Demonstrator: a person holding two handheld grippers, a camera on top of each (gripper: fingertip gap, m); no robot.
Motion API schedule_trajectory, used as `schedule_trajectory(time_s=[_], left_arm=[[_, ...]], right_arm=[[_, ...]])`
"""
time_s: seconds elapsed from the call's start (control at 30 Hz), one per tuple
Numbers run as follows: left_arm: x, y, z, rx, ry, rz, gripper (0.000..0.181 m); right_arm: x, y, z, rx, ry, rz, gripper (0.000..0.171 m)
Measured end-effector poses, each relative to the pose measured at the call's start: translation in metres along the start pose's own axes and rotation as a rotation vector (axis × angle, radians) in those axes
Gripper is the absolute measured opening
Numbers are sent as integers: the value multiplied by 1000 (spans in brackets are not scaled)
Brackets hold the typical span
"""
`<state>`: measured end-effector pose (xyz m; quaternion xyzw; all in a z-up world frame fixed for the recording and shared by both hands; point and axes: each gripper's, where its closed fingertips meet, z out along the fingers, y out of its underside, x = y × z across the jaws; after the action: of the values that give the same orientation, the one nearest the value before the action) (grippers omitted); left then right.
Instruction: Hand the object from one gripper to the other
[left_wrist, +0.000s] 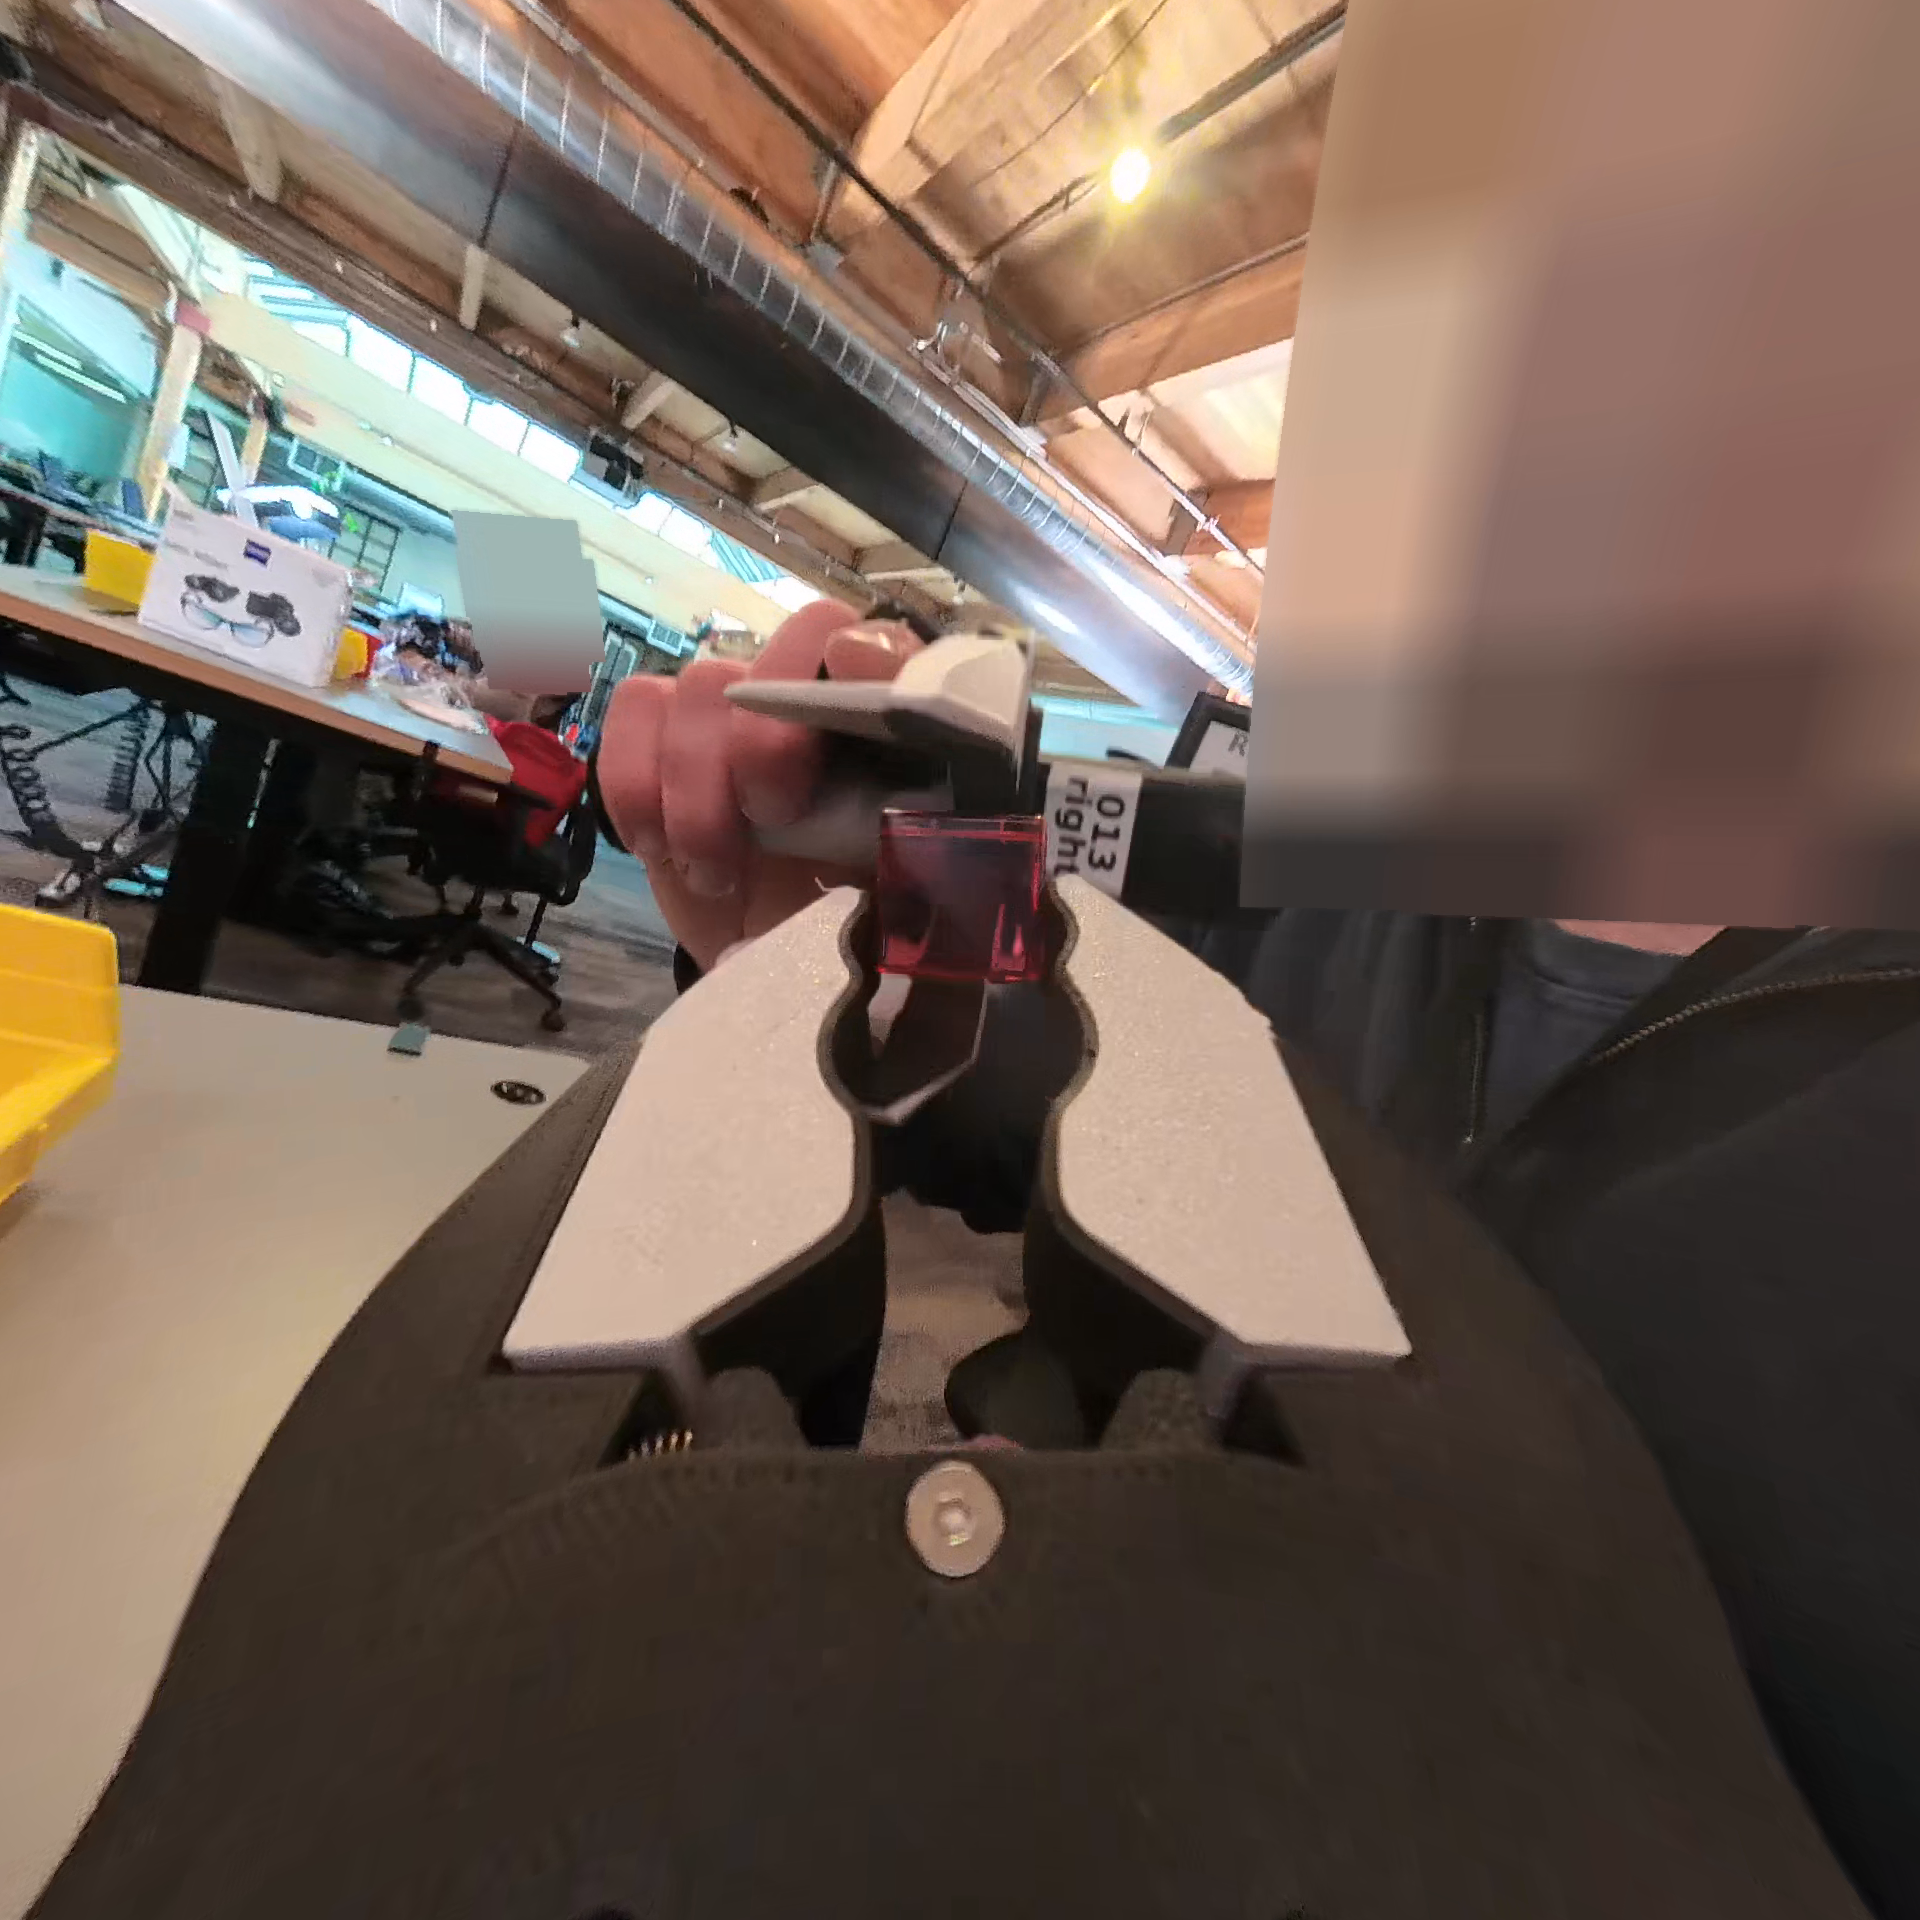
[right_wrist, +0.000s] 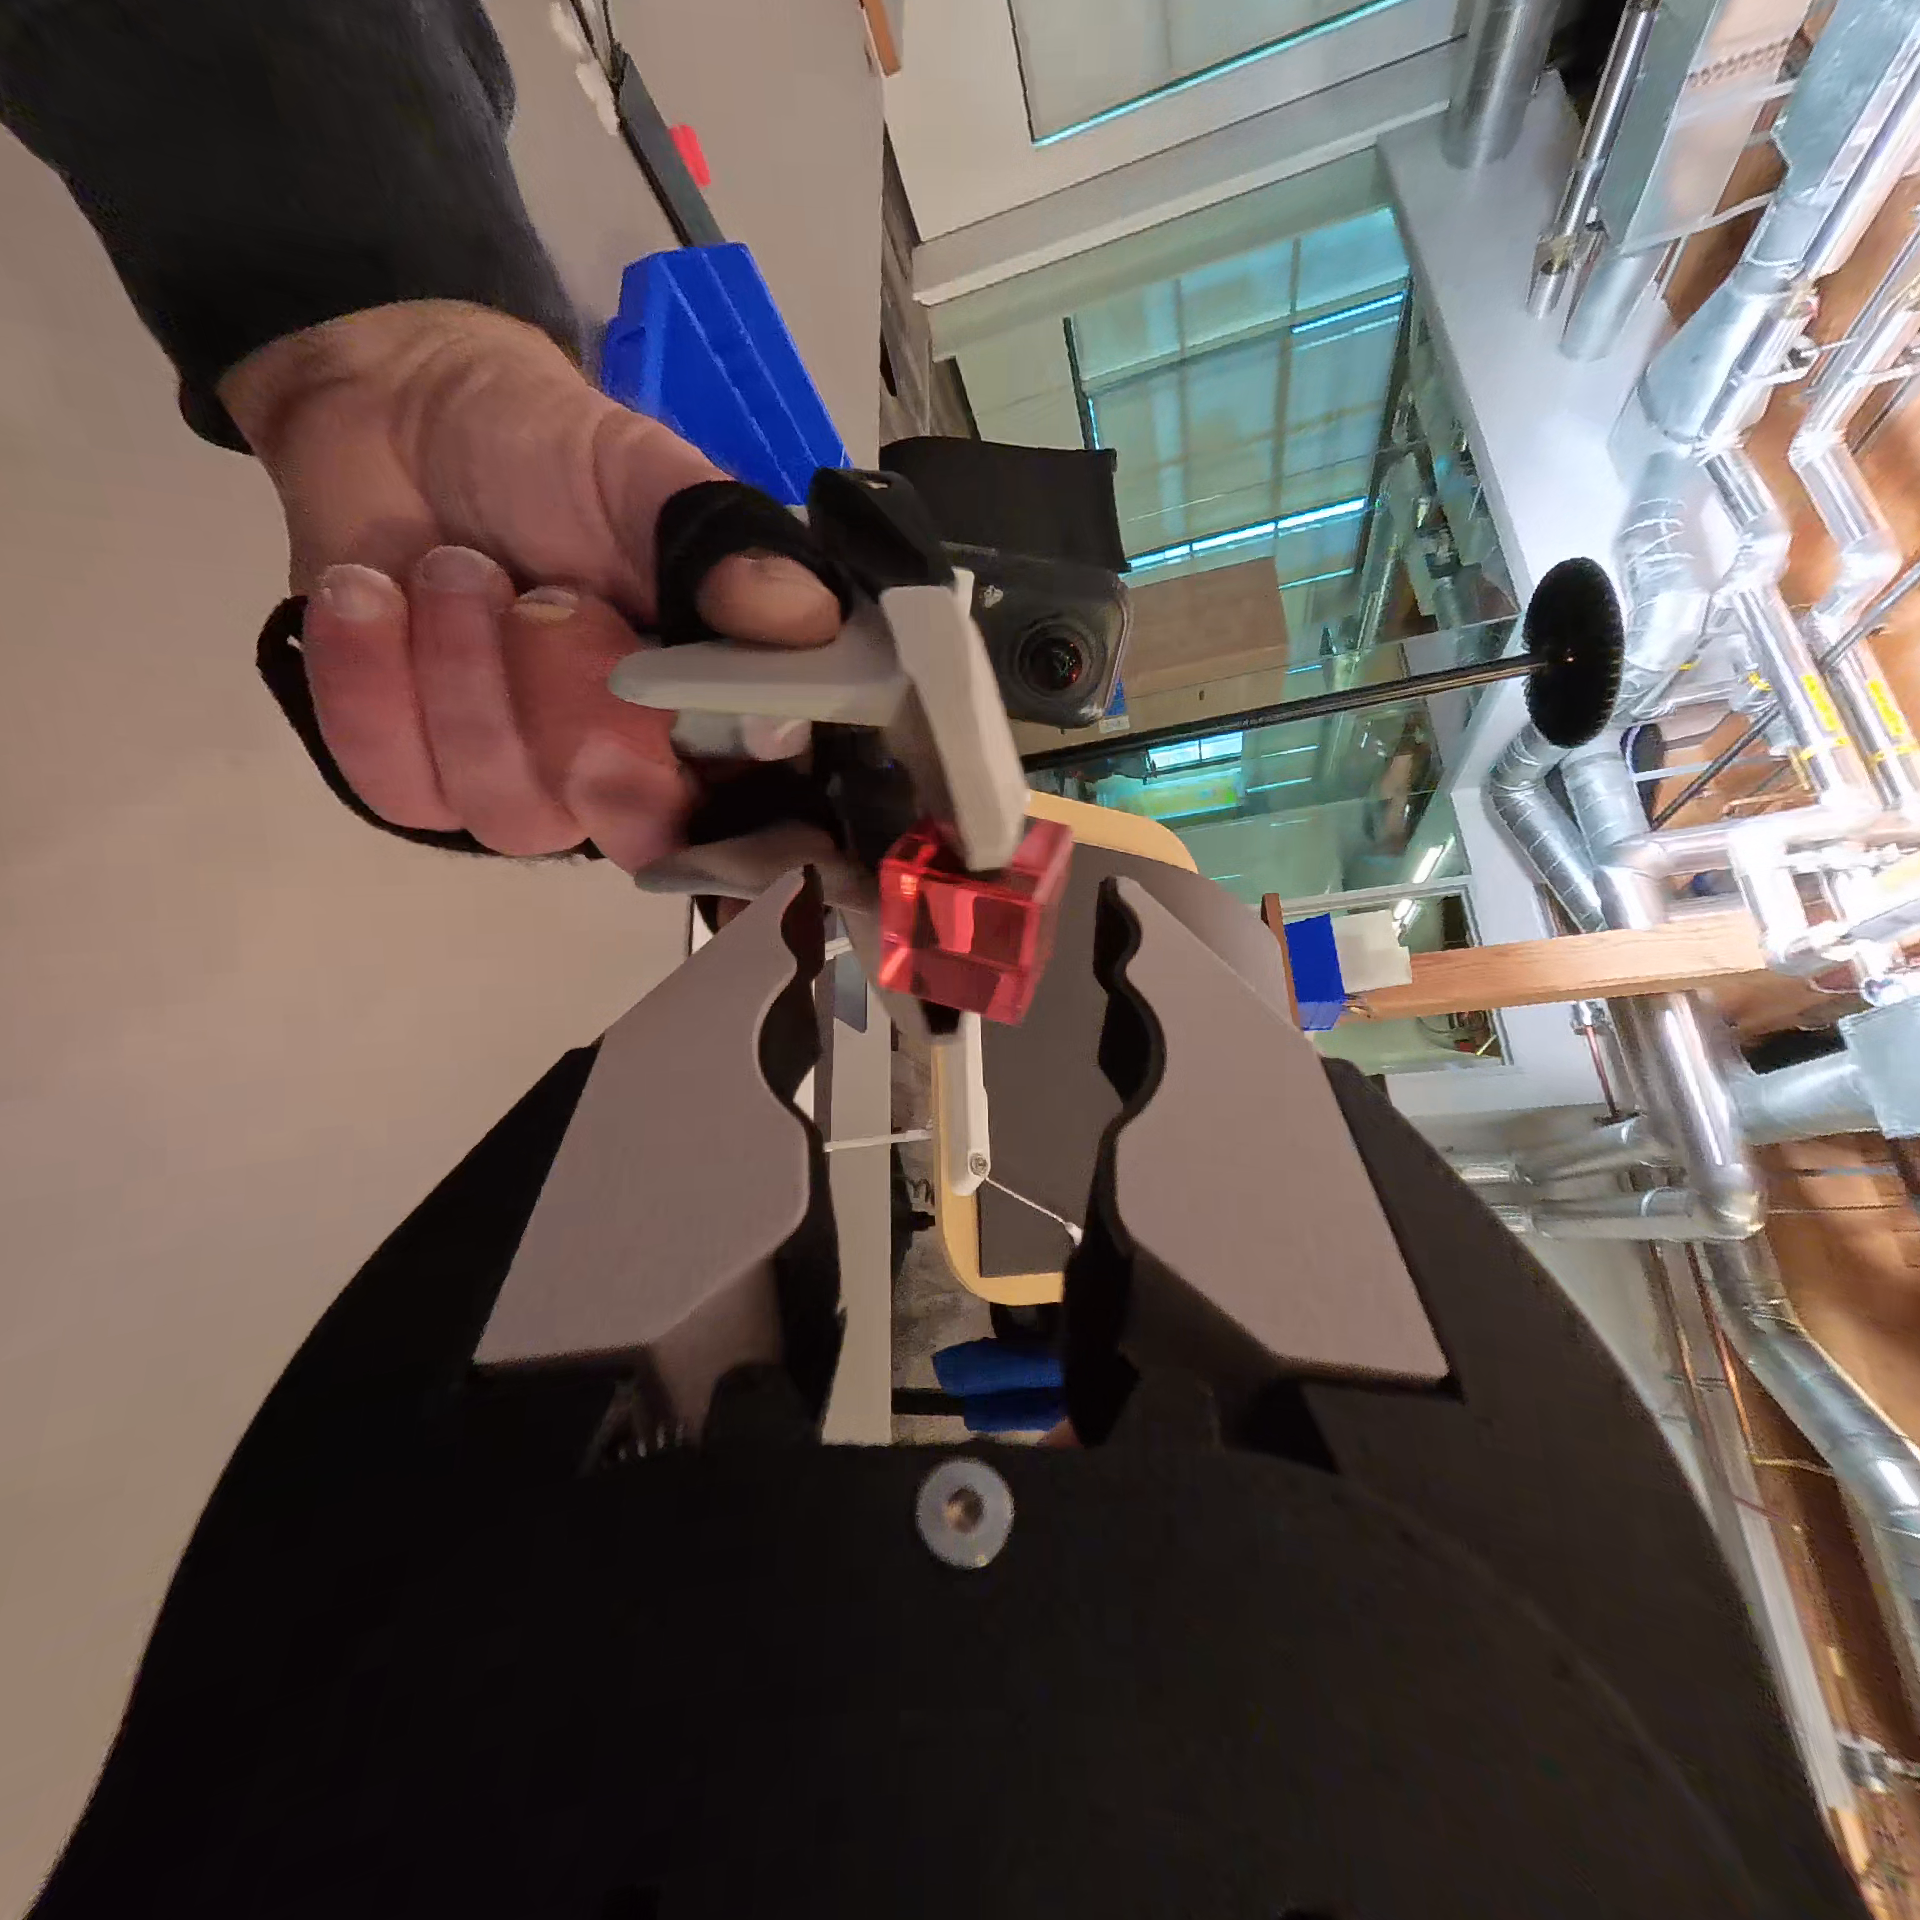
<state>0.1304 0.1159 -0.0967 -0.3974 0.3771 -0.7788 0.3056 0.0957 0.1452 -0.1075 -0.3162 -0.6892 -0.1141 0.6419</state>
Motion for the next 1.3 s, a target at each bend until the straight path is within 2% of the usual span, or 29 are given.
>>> schedule_trajectory(time_s=[0.1, 0.17, 0.4, 0.5, 0.6, 0.67, 0.73, 0.87, 0.97, 1.13, 1.3], left_arm=[[-1, -6, -1, 62, 15, -7, 29], [-4, -3, 0, 64, 15, -10, 29], [-7, -1, 0, 71, 4, -19, 28], [-13, 0, -1, 39, -74, 39, 32], [-24, 4, -10, -68, -280, 215, 48], [-26, 3, -18, -126, -396, 353, 48], [-28, 6, -23, -243, -526, 558, 49], [-38, 9, -25, -530, -755, 1011, 53], [-46, 2, -24, -656, -891, 1275, 56], [-51, 12, -14, -790, -932, 1507, 57], [-48, 10, -11, -750, -929, 1543, 35]], right_arm=[[1, 1, 3, -22, 52, 12, 43], [4, 3, 1, -25, 74, 31, 26], [-2, 6, 2, -42, -17, 100, 25], [-4, 11, 1, -26, -94, 218, 26], [-7, 17, -3, -1, -195, 391, 25], [-11, 20, -5, 26, -283, 531, 25], [-21, 24, -7, 34, -419, 693, 25], [-29, 26, -7, 20, -586, 896, 25], [-30, 25, -4, 38, -658, 1037, 25], [-25, 16, -7, 191, -749, 1287, 25], [-31, 2, -13, 331, -871, 1429, 25]])
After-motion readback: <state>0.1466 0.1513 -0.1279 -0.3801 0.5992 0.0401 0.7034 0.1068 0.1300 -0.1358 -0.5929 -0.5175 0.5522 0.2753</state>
